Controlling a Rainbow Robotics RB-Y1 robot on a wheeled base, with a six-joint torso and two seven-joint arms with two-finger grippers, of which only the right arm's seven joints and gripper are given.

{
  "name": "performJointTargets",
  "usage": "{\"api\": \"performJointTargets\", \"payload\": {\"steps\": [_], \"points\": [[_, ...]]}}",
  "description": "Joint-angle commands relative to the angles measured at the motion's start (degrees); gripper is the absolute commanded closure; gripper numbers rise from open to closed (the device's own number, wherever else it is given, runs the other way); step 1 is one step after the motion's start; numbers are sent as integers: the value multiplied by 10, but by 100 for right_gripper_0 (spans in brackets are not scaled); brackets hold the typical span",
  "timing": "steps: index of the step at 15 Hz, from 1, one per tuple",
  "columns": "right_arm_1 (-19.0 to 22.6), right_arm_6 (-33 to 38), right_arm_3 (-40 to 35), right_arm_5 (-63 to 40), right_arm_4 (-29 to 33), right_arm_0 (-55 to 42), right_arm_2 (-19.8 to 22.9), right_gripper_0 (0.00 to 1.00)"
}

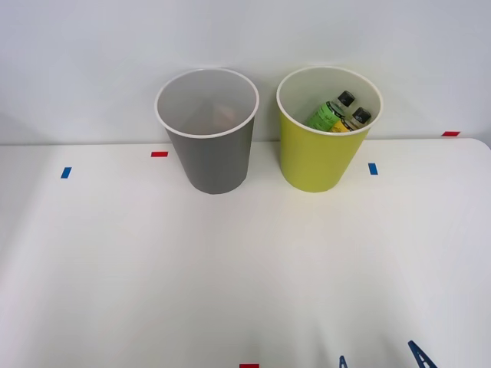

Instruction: Put cans in the gray bin, plastic bottles in the light green bin

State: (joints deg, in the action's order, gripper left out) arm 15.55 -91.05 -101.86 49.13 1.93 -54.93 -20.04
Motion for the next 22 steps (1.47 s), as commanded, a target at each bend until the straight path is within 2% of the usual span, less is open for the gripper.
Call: {"api": "performJointTargets", "payload": {"steps": [1, 22], "points": [[0, 0, 0, 0, 0, 0, 0, 0], [0, 0, 0, 0, 0, 0, 0, 0]]}}
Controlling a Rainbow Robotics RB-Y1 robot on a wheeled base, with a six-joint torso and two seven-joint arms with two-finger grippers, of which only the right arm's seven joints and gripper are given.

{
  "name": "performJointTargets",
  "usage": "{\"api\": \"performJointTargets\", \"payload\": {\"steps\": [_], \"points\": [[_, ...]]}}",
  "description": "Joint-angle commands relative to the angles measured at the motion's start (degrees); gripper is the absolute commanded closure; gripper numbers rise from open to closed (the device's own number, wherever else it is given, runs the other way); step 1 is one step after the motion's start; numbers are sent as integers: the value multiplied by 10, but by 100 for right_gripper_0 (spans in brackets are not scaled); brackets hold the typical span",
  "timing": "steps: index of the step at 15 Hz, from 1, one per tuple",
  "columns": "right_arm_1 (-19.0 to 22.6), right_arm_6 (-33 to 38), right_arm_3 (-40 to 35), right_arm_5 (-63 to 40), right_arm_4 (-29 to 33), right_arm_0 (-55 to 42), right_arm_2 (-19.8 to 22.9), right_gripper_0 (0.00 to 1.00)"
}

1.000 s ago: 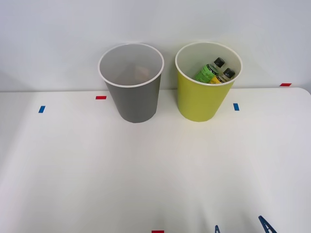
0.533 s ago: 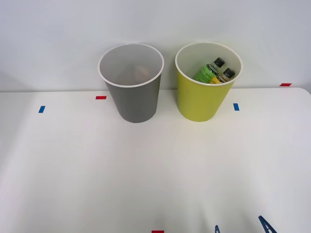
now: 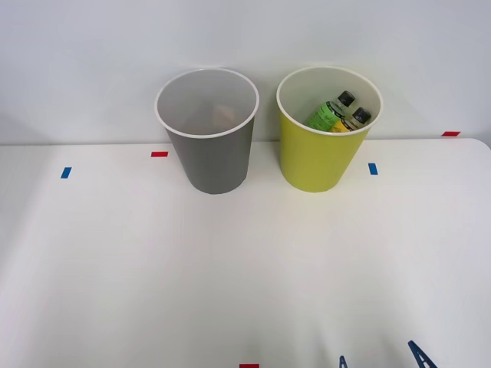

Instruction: Put cans in the gray bin, plastic bottles in the light green bin

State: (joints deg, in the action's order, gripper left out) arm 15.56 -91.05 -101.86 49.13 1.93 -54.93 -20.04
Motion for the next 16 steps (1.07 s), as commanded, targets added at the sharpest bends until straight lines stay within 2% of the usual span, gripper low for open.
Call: {"api": "performJointTargets", "payload": {"steps": [1, 16], "points": [[0, 0, 0, 0, 0, 0, 0, 0], [0, 0, 0, 0, 0, 0, 0, 0]]}}
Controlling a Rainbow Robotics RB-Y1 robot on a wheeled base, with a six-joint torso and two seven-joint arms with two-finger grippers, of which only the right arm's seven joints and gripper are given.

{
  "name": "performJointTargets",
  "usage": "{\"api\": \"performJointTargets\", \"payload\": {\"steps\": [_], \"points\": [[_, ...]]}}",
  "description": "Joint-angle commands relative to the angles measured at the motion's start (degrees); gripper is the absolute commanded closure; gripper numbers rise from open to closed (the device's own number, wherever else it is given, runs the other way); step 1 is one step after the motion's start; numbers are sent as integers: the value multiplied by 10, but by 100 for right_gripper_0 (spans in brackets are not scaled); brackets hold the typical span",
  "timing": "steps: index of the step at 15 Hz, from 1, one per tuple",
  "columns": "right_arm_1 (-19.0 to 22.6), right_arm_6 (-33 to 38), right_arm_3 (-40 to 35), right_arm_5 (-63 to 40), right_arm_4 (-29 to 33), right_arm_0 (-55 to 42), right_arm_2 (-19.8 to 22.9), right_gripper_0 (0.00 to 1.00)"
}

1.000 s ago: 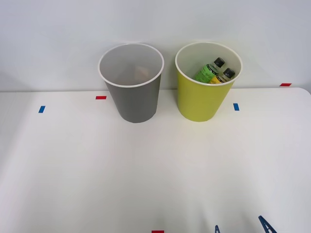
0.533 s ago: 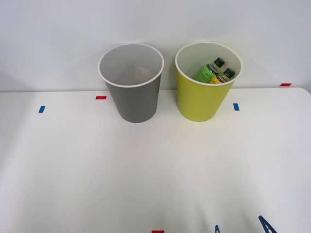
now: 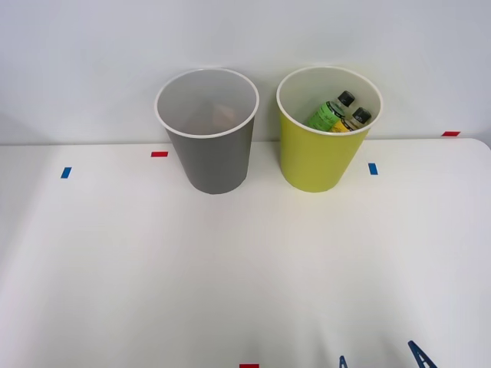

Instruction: Put cans in the gray bin, plastic bottles in the light green bin

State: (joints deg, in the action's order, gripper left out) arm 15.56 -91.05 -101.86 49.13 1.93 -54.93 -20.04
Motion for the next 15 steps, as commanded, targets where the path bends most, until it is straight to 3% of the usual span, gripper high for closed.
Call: {"api": "performJointTargets", "payload": {"steps": [1, 15], "points": [[0, 0, 0, 0, 0, 0, 0, 0], [0, 0, 0, 0, 0, 0, 0, 0]]}}
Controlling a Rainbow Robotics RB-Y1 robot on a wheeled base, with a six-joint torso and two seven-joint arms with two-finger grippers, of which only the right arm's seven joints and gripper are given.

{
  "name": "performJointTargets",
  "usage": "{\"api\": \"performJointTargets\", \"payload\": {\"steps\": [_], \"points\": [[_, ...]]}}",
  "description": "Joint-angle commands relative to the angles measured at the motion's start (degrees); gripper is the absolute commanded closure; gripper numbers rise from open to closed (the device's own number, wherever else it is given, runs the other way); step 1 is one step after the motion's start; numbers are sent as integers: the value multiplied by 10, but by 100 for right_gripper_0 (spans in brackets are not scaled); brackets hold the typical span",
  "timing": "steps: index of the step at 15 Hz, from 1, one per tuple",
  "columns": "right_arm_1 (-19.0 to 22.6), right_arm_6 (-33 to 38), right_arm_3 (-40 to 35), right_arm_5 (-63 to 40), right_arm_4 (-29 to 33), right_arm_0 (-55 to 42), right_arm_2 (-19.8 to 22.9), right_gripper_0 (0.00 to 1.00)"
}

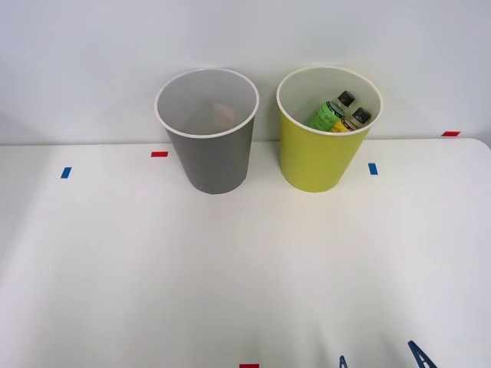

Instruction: Put cans in the gray bin, plastic bottles in the light green bin

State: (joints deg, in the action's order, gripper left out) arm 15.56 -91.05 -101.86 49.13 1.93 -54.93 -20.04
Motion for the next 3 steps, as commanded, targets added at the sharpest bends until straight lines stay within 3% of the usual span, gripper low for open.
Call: {"api": "performJointTargets", "payload": {"steps": [1, 3], "points": [[0, 0, 0, 0, 0, 0, 0, 0], [0, 0, 0, 0, 0, 0, 0, 0]]}}
